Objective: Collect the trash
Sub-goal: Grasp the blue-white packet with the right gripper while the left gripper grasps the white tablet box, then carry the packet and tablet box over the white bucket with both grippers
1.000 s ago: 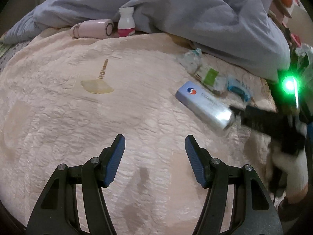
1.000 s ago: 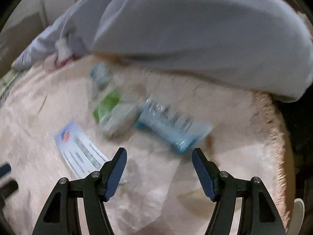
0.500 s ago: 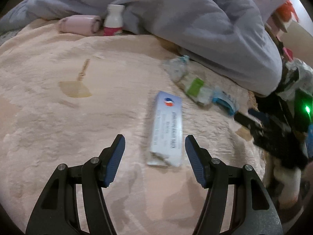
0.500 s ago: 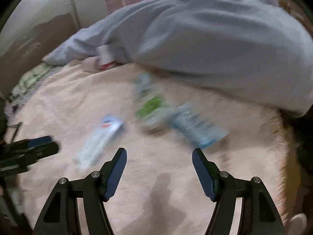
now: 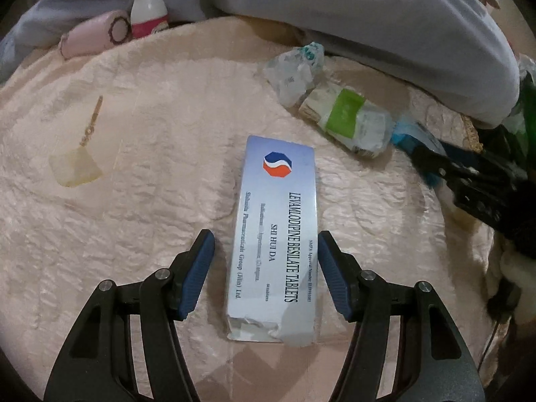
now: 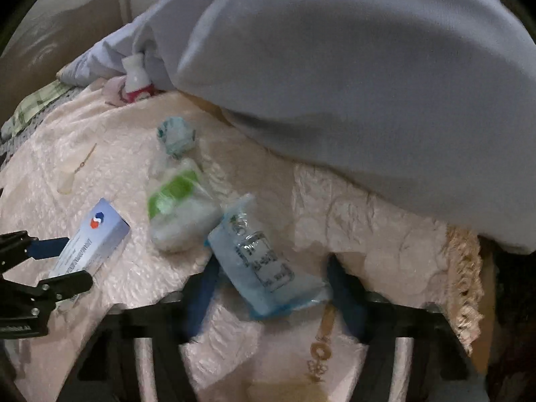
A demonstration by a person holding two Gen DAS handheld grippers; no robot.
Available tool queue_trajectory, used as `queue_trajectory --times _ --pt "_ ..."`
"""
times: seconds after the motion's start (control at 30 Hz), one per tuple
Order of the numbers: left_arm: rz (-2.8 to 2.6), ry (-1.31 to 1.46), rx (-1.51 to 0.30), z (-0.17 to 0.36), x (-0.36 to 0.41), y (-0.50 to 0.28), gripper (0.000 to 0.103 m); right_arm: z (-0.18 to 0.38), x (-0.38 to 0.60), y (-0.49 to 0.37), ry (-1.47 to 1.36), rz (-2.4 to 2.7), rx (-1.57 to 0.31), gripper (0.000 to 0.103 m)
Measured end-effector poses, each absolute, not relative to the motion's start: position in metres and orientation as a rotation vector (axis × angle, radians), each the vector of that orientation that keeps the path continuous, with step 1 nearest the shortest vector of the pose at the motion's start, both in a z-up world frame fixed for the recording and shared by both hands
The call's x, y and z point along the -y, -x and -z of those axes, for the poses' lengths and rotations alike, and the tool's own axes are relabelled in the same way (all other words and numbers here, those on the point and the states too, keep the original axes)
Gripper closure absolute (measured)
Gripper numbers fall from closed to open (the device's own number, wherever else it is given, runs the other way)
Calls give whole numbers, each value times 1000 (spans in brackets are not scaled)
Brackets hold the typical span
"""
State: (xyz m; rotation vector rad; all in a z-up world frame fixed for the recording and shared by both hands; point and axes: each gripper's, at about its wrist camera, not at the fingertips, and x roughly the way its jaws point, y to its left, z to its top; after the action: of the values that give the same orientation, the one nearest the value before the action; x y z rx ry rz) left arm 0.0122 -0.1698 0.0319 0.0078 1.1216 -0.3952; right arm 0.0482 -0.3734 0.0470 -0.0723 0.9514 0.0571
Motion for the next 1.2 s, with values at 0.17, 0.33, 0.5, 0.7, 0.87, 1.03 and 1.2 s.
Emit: queue_trajectory --times 0.17,0.33,0.5,0.7,0.87,1.03,1.2 --pt "441 53 -1130 -41 160 2 57 -55 373 -14 -8 -85 -934 67" --pt "477 54 -1114 -53 160 35 57 -68 370 44 -88 -100 -898 67" --pt "518 42 -1097 -67 173 70 57 -74 364 102 -125 -78 -861 67" --pt "571 -12 -1050 -83 201 113 57 -78 371 158 -177 -41 -838 67" --pt "621 -55 -1034 -89 230 141 57 -81 382 195 -188 7 -826 67" --pt "671 -98 -1007 -96 259 163 57 -91 400 227 -206 59 -794 67" --pt "717 -123 -1001 -98 288 179 57 -95 424 252 -225 114 -783 67"
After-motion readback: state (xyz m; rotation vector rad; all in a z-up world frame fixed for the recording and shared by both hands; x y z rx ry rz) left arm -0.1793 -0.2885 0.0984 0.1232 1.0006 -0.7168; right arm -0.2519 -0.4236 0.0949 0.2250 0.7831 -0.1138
